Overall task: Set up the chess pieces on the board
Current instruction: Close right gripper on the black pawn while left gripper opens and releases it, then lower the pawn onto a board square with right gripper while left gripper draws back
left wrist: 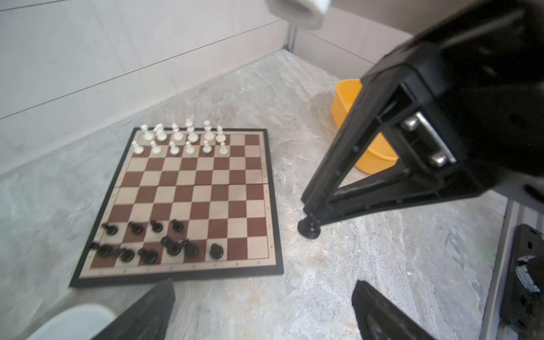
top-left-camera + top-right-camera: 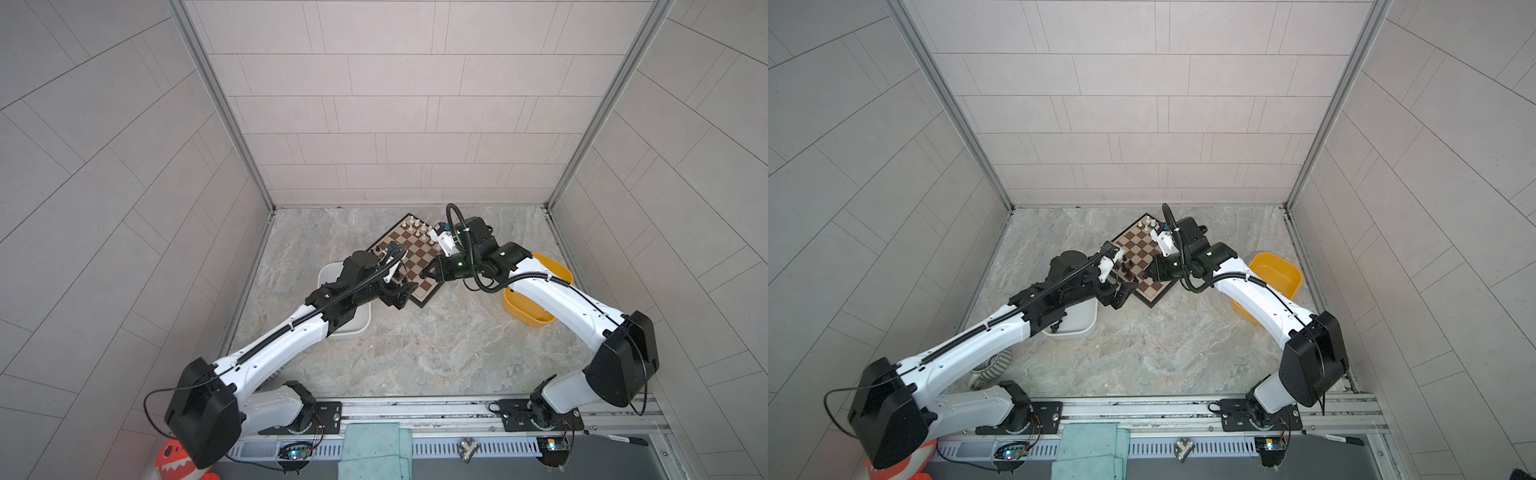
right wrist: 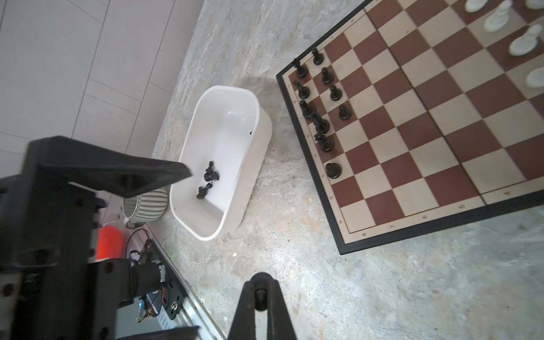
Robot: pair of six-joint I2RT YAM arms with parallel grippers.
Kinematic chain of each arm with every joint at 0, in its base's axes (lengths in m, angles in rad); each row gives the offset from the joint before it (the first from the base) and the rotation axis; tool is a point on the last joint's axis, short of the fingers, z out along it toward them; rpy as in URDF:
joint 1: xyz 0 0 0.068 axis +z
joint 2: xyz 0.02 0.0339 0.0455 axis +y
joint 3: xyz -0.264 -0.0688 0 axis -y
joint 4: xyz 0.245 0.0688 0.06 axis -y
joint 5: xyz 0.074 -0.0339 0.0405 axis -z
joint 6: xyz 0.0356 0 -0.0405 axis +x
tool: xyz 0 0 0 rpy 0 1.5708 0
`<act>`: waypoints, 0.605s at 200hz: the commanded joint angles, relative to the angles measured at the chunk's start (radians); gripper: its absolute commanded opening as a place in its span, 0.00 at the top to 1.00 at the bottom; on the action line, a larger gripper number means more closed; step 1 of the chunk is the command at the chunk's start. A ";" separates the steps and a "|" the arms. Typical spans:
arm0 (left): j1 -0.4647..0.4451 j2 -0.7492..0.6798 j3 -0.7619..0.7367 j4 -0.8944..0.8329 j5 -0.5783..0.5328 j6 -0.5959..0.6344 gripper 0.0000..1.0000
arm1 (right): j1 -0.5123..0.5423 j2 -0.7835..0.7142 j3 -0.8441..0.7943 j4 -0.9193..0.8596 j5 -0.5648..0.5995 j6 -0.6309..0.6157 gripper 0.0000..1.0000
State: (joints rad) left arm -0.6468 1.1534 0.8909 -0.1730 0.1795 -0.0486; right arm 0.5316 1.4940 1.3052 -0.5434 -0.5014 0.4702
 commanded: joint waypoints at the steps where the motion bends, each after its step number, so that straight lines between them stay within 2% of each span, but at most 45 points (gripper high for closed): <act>1: 0.048 -0.067 0.065 -0.388 -0.143 -0.159 0.00 | 0.030 0.006 0.029 -0.062 0.173 -0.065 1.00; 21: 0.153 -0.086 0.053 -0.513 -0.063 -0.223 0.00 | 0.077 0.065 0.055 -0.076 0.310 -0.105 1.00; 34: 0.223 -0.084 0.024 -0.531 0.028 -0.245 0.00 | 0.099 0.115 0.068 -0.061 0.357 -0.116 1.00; 43: 0.249 -0.085 0.003 -0.523 0.048 -0.251 0.00 | 0.109 0.151 0.084 -0.057 0.379 -0.120 1.00; 76: 0.257 -0.107 -0.028 -0.489 0.026 -0.262 0.00 | 0.125 0.309 0.176 -0.061 0.409 -0.137 1.00; 121: 0.263 -0.112 -0.039 -0.459 0.081 -0.283 0.00 | 0.123 0.499 0.361 -0.102 0.457 -0.142 1.00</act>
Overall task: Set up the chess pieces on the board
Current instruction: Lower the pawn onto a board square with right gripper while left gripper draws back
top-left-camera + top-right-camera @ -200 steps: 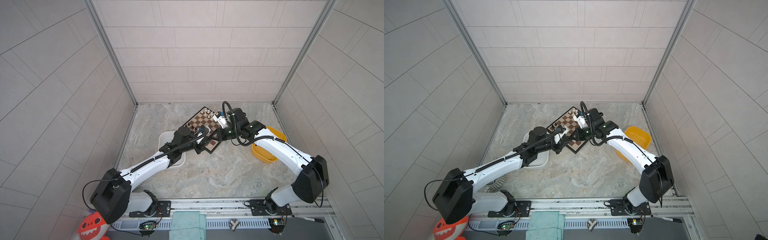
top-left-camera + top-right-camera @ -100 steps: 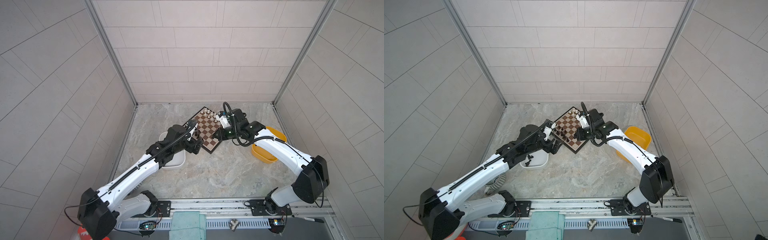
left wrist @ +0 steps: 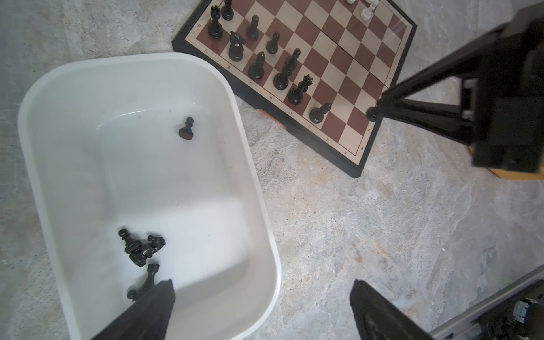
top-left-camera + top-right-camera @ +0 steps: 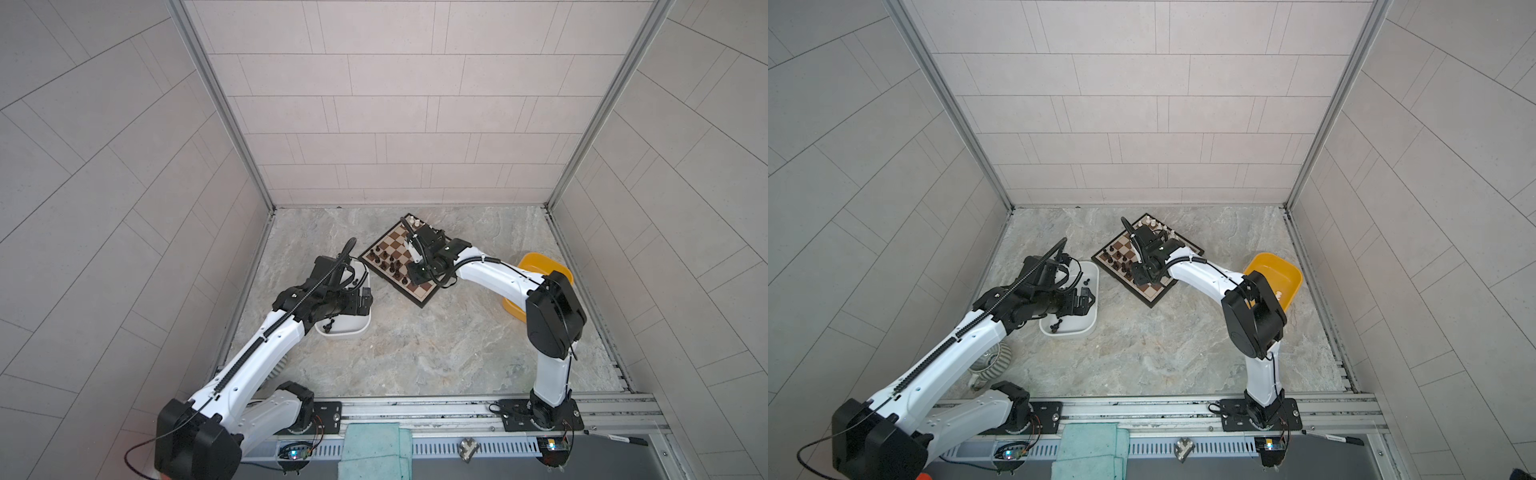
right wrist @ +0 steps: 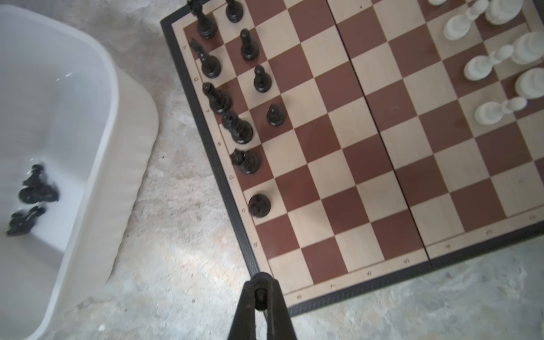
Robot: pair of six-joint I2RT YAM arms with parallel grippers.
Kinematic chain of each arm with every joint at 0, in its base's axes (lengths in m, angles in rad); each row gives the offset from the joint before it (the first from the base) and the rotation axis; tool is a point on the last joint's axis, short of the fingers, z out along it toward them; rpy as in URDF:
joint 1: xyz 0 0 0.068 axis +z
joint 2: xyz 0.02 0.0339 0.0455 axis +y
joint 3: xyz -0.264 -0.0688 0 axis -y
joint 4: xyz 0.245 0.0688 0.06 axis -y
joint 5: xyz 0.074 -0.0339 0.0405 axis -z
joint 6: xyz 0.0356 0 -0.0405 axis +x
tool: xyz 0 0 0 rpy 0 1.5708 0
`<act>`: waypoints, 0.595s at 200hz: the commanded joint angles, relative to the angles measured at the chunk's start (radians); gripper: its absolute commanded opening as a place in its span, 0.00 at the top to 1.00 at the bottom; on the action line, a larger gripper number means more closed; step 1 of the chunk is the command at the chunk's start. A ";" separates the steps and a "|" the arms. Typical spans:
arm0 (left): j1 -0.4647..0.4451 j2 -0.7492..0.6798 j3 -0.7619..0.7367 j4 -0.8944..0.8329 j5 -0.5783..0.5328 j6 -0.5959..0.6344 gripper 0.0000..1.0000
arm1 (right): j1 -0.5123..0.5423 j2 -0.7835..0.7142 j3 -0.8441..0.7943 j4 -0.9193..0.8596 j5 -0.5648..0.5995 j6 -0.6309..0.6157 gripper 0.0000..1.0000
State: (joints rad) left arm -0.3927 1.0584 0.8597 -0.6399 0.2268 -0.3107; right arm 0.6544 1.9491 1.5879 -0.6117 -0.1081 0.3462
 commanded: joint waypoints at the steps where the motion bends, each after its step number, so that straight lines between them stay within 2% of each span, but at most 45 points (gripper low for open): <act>1: 0.009 -0.018 -0.008 0.008 0.033 -0.021 0.00 | 0.000 0.047 0.081 -0.034 0.064 -0.018 1.00; 61: 0.011 -0.032 -0.008 0.017 0.049 -0.021 0.00 | -0.011 0.248 0.294 -0.099 0.059 -0.032 1.00; 119: 0.011 -0.029 -0.008 0.014 0.044 -0.021 0.00 | -0.022 0.343 0.369 -0.125 0.059 -0.031 1.00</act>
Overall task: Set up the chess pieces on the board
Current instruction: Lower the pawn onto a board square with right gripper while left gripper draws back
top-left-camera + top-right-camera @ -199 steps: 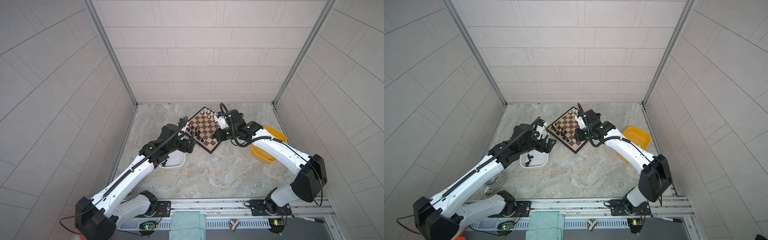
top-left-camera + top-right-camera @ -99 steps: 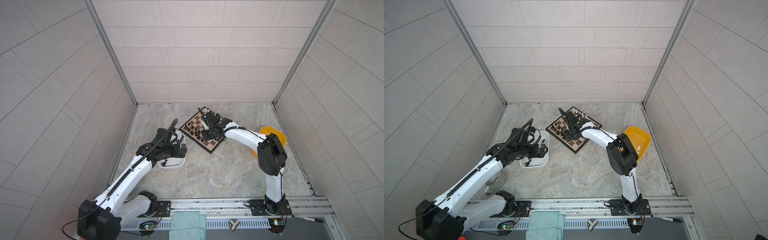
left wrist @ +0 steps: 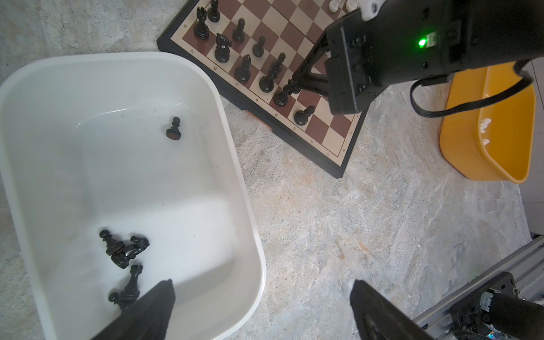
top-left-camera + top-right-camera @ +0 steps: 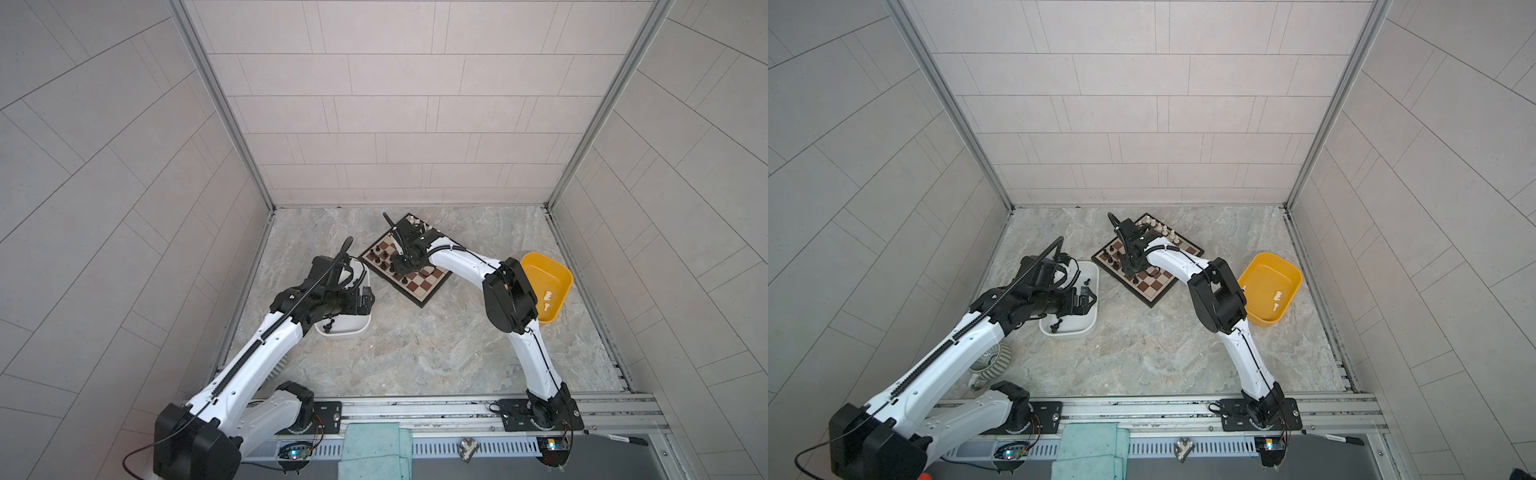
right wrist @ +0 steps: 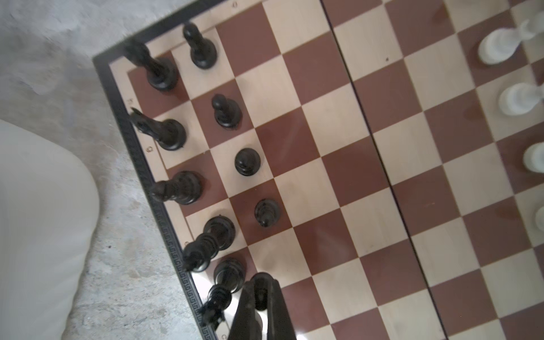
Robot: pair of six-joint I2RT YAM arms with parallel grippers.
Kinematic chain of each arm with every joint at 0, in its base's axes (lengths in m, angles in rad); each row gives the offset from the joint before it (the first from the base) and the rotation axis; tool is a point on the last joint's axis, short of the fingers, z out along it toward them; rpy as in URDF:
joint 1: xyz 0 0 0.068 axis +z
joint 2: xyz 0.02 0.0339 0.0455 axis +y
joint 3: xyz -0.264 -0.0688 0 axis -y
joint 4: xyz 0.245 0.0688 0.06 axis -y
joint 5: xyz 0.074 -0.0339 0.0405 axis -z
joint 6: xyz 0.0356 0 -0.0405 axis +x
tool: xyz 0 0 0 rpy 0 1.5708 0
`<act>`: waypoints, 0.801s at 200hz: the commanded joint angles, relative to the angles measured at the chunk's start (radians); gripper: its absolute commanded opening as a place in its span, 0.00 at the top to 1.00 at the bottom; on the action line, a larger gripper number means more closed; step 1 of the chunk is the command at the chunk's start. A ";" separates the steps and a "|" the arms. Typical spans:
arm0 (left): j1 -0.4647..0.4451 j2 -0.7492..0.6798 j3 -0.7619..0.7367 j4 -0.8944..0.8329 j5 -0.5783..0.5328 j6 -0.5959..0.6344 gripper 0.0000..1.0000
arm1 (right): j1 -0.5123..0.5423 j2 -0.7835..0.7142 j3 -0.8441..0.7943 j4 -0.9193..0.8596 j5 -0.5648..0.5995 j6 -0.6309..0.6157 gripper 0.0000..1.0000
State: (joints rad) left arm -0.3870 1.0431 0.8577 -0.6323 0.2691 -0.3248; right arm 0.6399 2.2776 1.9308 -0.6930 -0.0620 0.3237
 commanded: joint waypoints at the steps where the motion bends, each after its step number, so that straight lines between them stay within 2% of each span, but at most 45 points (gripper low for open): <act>1: 0.006 -0.013 -0.006 0.006 0.002 -0.007 0.00 | -0.008 0.015 0.026 -0.044 0.013 -0.009 1.00; 126: 0.006 -0.006 -0.005 0.008 0.008 -0.008 0.00 | -0.022 0.060 0.062 -0.051 0.010 -0.020 1.00; 160: 0.005 -0.004 -0.004 0.008 0.007 -0.008 0.00 | -0.021 0.064 0.066 -0.057 0.002 -0.021 0.92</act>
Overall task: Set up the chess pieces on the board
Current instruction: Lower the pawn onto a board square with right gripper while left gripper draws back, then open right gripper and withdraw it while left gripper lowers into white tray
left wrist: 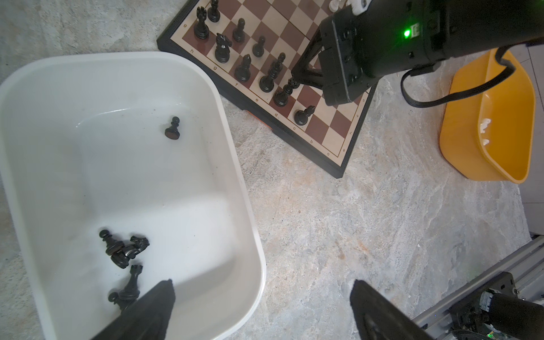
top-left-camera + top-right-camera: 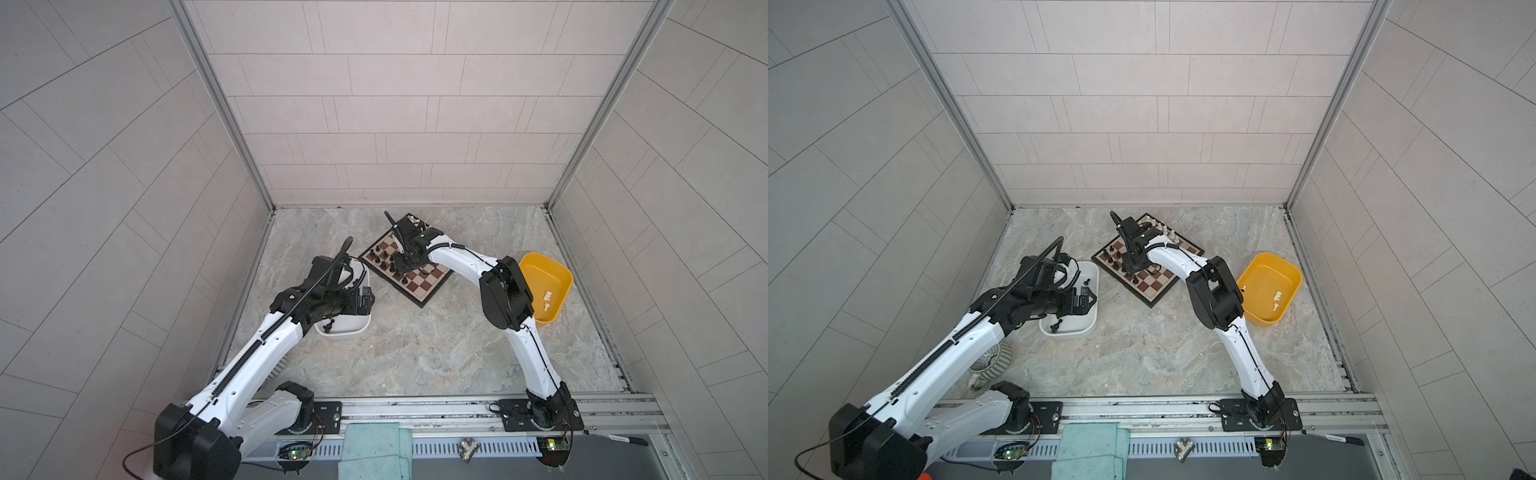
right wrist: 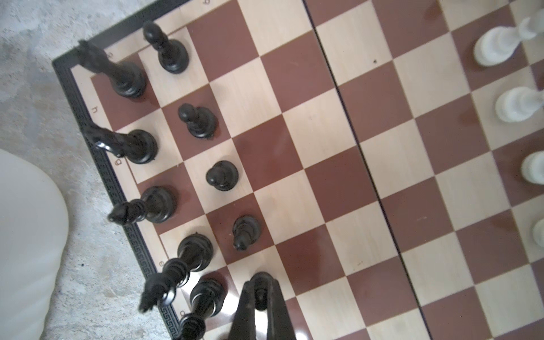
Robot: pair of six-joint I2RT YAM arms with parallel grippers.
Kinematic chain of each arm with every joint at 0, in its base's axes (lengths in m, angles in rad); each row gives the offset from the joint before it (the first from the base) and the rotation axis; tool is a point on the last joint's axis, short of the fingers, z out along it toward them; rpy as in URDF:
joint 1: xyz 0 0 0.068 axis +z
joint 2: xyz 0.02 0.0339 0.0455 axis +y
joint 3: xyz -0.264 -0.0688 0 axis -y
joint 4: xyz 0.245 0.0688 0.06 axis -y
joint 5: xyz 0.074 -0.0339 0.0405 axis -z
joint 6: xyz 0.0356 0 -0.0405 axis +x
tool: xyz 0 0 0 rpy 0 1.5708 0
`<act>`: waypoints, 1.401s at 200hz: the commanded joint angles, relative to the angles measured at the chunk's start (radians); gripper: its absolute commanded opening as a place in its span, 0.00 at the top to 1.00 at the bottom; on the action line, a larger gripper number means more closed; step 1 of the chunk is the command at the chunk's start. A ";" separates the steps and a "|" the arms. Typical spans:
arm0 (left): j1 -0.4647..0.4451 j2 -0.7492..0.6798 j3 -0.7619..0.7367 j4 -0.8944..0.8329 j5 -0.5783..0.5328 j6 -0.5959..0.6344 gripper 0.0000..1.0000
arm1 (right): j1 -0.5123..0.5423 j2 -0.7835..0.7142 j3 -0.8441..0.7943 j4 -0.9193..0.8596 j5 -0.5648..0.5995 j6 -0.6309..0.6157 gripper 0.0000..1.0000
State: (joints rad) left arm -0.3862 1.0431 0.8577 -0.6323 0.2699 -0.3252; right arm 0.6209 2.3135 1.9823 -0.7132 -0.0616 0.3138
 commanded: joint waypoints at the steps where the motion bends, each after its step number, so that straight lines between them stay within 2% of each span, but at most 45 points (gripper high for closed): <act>1: 0.004 -0.004 -0.005 0.008 0.006 -0.008 0.00 | -0.002 0.028 0.014 -0.037 0.002 -0.012 0.91; 52: 0.004 -0.003 -0.008 0.010 0.005 -0.009 0.00 | -0.002 0.026 0.016 -0.041 -0.024 -0.005 0.82; 93: 0.005 -0.006 -0.008 0.009 -0.007 -0.012 0.00 | -0.003 0.009 0.018 -0.042 -0.035 0.004 0.79; 141: 0.017 0.047 0.011 -0.031 -0.118 -0.009 0.00 | -0.041 -0.092 0.003 -0.073 -0.010 0.026 0.69; 159: 0.063 0.139 0.062 -0.084 -0.133 0.006 0.06 | -0.074 -0.200 -0.059 -0.062 -0.030 0.033 0.63; 174: 0.100 0.237 0.110 -0.113 -0.088 0.024 0.12 | -0.101 -0.319 -0.156 -0.027 -0.064 0.037 0.57; 187: 0.114 0.340 0.173 -0.158 -0.049 0.087 0.19 | -0.121 -0.434 -0.264 0.015 -0.113 0.045 0.50; 209: 0.118 0.513 0.292 -0.226 -0.051 0.153 0.32 | -0.144 -0.631 -0.446 0.072 -0.167 0.056 0.41; 246: 0.122 0.667 0.394 -0.176 -0.099 0.168 0.34 | -0.168 -0.984 -0.757 0.186 -0.240 0.098 0.30; 253: 0.122 0.696 0.417 -0.176 -0.108 0.178 0.34 | -0.173 -1.042 -0.811 0.220 -0.243 0.111 0.25; 262: 0.123 0.733 0.448 -0.186 -0.123 0.191 0.36 | -0.181 -1.115 -0.849 0.222 -0.245 0.112 0.20; 280: 0.124 0.787 0.494 -0.183 -0.156 0.215 0.37 | -0.197 -1.211 -0.877 0.187 -0.257 0.095 0.17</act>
State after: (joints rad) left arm -0.2695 1.7763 1.2839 -0.7944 0.1730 -0.1635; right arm 0.4438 1.2037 1.1488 -0.5442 -0.2886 0.4011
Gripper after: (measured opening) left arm 0.636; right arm 0.813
